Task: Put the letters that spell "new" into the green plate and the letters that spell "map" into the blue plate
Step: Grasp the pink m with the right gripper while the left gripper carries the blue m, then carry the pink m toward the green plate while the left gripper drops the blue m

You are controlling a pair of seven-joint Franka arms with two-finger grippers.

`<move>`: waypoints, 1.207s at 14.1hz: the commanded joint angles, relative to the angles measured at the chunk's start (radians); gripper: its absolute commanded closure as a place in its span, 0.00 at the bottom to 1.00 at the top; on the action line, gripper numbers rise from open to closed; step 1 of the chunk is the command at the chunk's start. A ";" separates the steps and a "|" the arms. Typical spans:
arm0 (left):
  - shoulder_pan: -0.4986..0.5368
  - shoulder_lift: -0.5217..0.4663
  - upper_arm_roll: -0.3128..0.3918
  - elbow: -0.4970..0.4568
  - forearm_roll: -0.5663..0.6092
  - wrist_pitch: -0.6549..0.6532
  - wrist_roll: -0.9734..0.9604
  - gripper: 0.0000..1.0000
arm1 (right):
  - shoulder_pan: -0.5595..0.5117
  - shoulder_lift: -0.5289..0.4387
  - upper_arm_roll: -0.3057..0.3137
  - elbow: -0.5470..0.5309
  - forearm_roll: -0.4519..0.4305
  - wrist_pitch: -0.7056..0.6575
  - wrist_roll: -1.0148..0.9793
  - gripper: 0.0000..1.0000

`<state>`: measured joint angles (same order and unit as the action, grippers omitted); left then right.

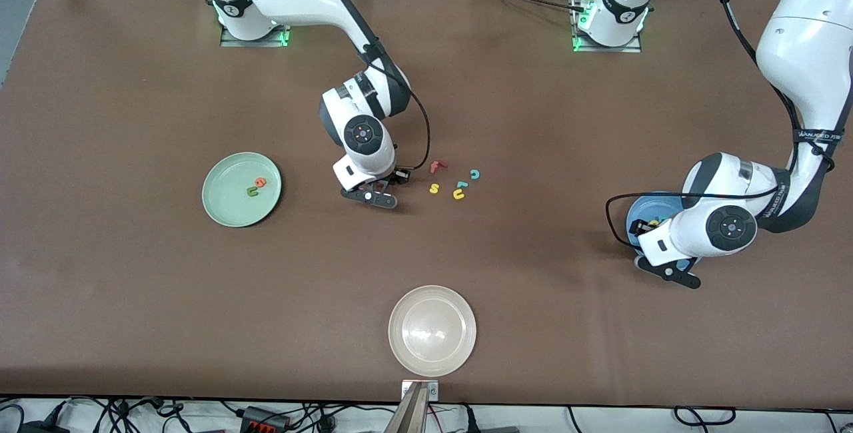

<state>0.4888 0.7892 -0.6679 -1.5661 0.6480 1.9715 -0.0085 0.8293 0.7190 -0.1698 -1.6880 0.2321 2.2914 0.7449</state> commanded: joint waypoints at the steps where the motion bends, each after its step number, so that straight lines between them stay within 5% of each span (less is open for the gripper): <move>1: 0.019 -0.062 -0.061 0.009 0.004 -0.052 0.005 0.00 | 0.004 0.007 -0.005 0.002 0.012 -0.006 -0.001 0.75; 4: 0.020 -0.114 -0.102 0.102 -0.071 -0.216 0.005 0.00 | -0.004 0.000 -0.005 0.010 0.013 -0.007 -0.025 0.98; 8: 0.022 -0.189 -0.151 0.218 -0.123 -0.420 0.008 0.00 | -0.021 -0.047 -0.031 0.019 0.001 -0.065 -0.033 1.00; 12: 0.022 -0.306 -0.133 0.279 -0.281 -0.483 0.010 0.00 | -0.029 -0.122 -0.238 0.008 -0.008 -0.301 -0.367 1.00; 14: -0.022 -0.404 -0.005 0.268 -0.390 -0.487 0.015 0.00 | -0.029 -0.154 -0.331 -0.021 -0.008 -0.372 -0.500 1.00; 17: -0.188 -0.543 0.299 0.213 -0.606 -0.482 0.018 0.00 | -0.027 -0.225 -0.431 -0.142 -0.008 -0.379 -0.686 1.00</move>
<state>0.3994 0.3568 -0.5445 -1.2852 0.1528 1.4881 -0.0091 0.7876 0.5607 -0.5637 -1.7218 0.2274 1.9053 0.1461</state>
